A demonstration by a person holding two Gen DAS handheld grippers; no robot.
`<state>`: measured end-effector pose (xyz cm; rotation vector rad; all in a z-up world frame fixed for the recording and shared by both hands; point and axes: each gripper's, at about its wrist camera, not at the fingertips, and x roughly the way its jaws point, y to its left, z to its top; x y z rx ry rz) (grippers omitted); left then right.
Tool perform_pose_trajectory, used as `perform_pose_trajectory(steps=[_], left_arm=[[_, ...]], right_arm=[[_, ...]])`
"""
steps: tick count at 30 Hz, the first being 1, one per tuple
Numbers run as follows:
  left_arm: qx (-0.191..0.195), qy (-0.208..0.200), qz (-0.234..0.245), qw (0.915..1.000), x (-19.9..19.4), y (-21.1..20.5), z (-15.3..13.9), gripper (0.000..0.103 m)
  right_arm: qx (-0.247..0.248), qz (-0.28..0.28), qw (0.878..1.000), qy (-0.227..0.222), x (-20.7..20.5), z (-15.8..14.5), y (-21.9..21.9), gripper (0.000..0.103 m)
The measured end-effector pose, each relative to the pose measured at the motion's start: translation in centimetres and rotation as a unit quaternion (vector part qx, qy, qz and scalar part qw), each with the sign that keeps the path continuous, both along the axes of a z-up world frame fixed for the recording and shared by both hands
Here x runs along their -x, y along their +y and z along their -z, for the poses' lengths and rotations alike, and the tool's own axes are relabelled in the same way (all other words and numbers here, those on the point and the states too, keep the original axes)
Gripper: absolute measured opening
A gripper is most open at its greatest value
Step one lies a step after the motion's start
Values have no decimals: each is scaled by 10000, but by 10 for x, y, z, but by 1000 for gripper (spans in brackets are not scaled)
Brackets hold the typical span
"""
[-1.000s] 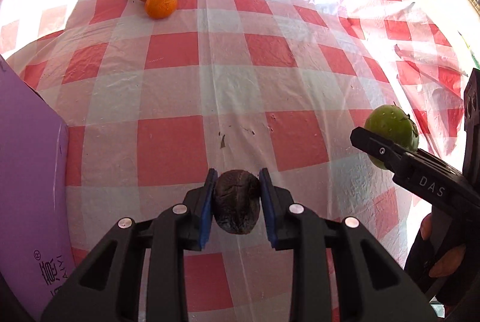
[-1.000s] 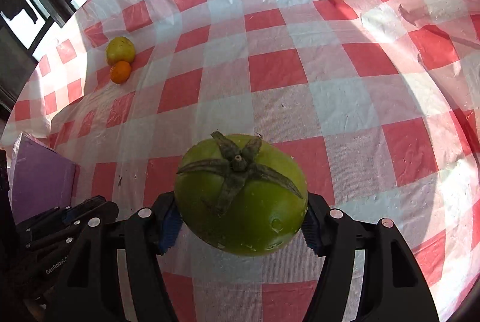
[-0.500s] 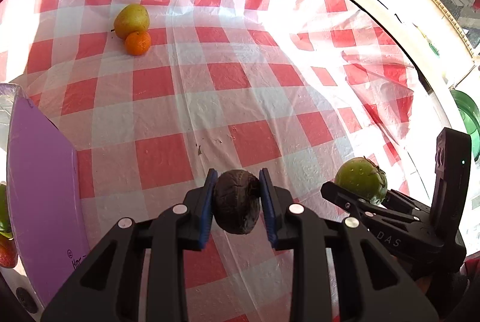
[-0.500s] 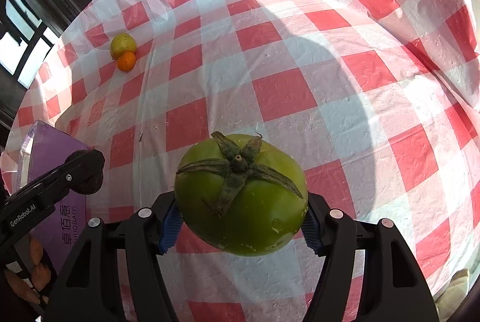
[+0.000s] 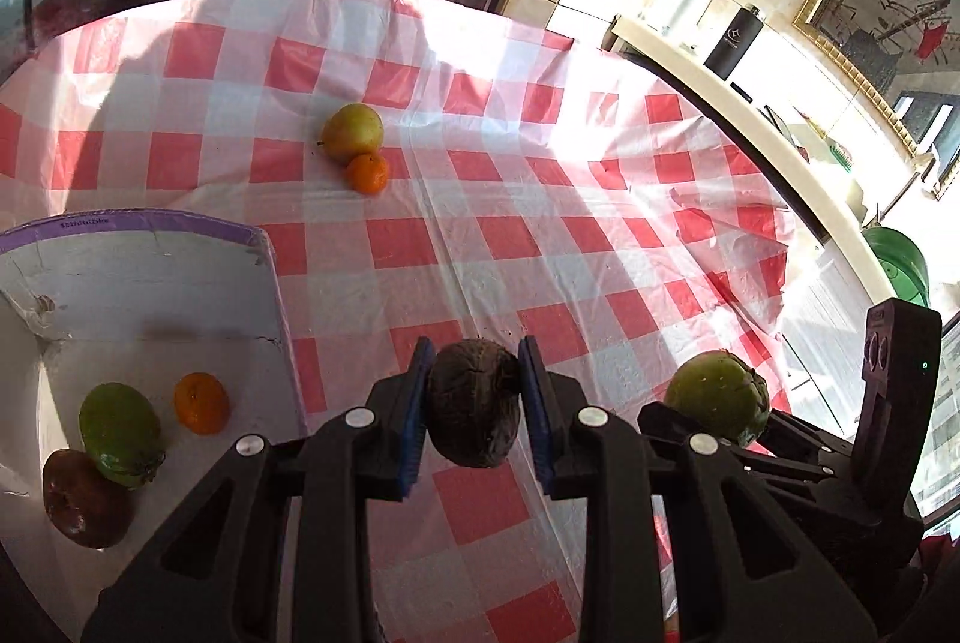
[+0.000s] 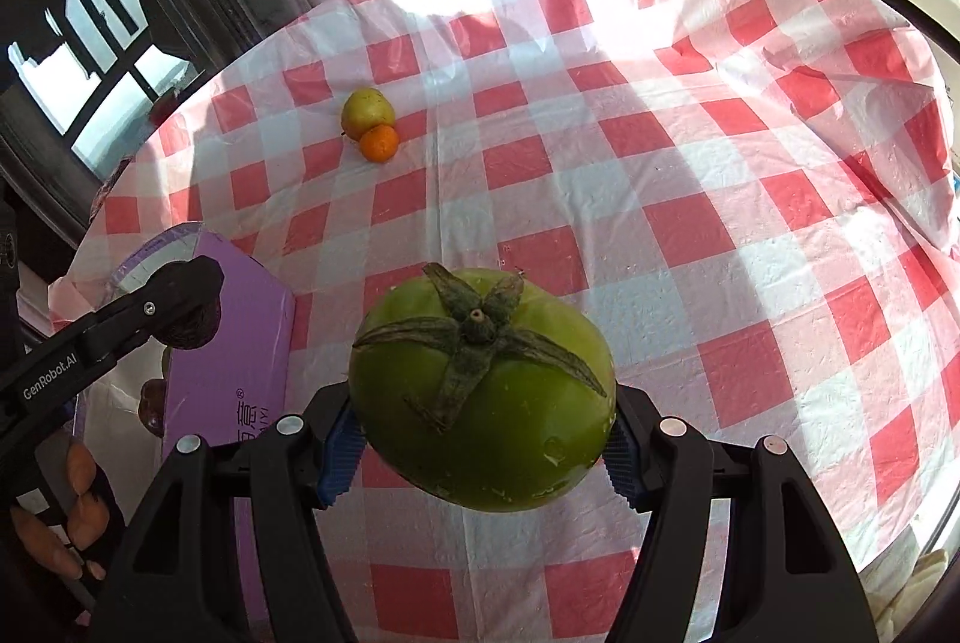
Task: Organize fruits
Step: 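Carry the dried fruit and green tomato over the white box with both grippers, then open both grippers to drop the dried fruit and green tomato into the box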
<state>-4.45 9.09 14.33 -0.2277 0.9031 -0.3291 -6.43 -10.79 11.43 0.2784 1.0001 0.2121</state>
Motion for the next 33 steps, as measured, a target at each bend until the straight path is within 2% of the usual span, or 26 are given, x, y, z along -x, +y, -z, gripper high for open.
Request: perform_pose_trajectory(steps=[6, 13, 16, 20, 24, 27, 30, 33], left_arm=[[-183, -112, -278, 9994, 23, 57, -4, 28], [-796, -120, -155, 9966, 52, 97, -3, 28], [-1129, 48, -39, 9936, 60, 108, 4, 28], [-1147, 549, -16, 9919, 67, 131, 21, 28], [-953, 1264, 21, 9874, 71, 154, 45, 28], [-901, 1649, 72, 9822, 74, 164, 59, 28], [-901, 1868, 154, 9781, 78, 168, 69, 28], [-1019, 1994, 344, 9740, 82, 165, 77, 28]], right_arm=[[19, -315, 9994, -126, 5, -9, 46, 64], [54, -803, 9962, -338, 8, -21, 95, 64], [145, -1113, 9926, -465, 8, -27, 120, 64], [205, -1483, 9872, -545, 4, -35, 149, 64], [380, -1939, 9793, -449, -5, -38, 184, 64], [711, -2423, 9671, -318, -8, -35, 217, 64], [1080, -2825, 9531, -73, -11, -24, 247, 64], [1761, -3071, 9349, 271, -14, -3, 273, 64]])
